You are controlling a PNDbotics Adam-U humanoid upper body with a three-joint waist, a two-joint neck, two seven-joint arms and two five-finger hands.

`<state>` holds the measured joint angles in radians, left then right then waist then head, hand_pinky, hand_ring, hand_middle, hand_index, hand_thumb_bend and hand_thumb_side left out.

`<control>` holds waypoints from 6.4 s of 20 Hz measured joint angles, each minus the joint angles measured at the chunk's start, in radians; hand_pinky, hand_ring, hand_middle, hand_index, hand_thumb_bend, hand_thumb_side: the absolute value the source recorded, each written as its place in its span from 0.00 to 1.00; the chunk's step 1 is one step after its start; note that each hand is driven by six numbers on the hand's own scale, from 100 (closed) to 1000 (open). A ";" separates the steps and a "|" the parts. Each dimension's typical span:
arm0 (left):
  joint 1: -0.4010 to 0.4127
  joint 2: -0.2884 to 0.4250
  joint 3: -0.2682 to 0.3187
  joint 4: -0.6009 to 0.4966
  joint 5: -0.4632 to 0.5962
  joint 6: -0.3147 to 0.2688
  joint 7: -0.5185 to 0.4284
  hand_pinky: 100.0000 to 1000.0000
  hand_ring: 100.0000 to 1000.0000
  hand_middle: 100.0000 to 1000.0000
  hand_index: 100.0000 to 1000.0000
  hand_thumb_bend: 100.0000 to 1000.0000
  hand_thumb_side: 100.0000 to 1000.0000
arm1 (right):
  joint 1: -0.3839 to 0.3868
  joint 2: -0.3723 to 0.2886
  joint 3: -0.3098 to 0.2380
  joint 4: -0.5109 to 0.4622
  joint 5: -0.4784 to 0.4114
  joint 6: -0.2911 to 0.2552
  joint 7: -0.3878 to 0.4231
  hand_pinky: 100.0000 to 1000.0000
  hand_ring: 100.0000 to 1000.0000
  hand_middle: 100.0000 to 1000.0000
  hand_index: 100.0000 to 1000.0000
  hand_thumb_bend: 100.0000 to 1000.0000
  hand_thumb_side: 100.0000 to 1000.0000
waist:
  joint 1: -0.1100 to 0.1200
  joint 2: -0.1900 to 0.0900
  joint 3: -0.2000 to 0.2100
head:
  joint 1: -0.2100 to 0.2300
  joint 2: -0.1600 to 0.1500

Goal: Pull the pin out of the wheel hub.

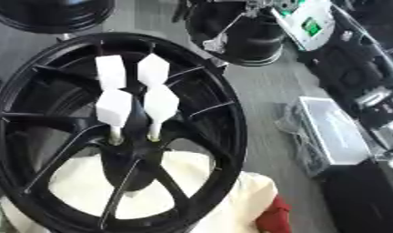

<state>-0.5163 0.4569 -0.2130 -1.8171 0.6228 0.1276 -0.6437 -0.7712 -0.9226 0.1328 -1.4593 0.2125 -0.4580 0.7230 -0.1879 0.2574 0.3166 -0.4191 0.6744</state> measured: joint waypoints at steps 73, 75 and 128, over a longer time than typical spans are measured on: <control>0.146 0.032 -0.012 0.011 -0.120 -0.061 -0.034 0.80 1.00 0.98 0.78 0.03 0.81 | -0.005 0.135 0.123 0.018 0.202 -0.036 -0.036 0.87 0.81 0.80 0.85 0.18 0.31 | -0.024 -0.063 0.015 | 0.047 0.089; 0.151 0.037 -0.012 0.011 -0.125 -0.069 -0.034 0.80 1.00 0.97 0.78 0.02 0.81 | -0.003 0.135 0.124 0.021 0.205 -0.036 -0.036 0.87 0.81 0.80 0.85 0.18 0.31 | -0.022 -0.063 0.013 | 0.043 0.089; 0.172 0.053 -0.025 0.031 -0.217 -0.095 -0.058 0.80 1.00 0.95 0.76 0.03 0.88 | 0.005 0.153 0.163 0.078 0.090 -0.036 -0.036 0.75 0.62 0.64 0.90 0.00 0.65 | -0.043 -0.063 0.012 | 0.012 0.090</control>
<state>-0.3447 0.5100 -0.2383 -1.7862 0.4060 0.0326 -0.7015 -0.7663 -0.7694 0.2960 -1.3813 0.3027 -0.4943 0.6869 -0.2309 0.1944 0.3287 -0.4071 0.7641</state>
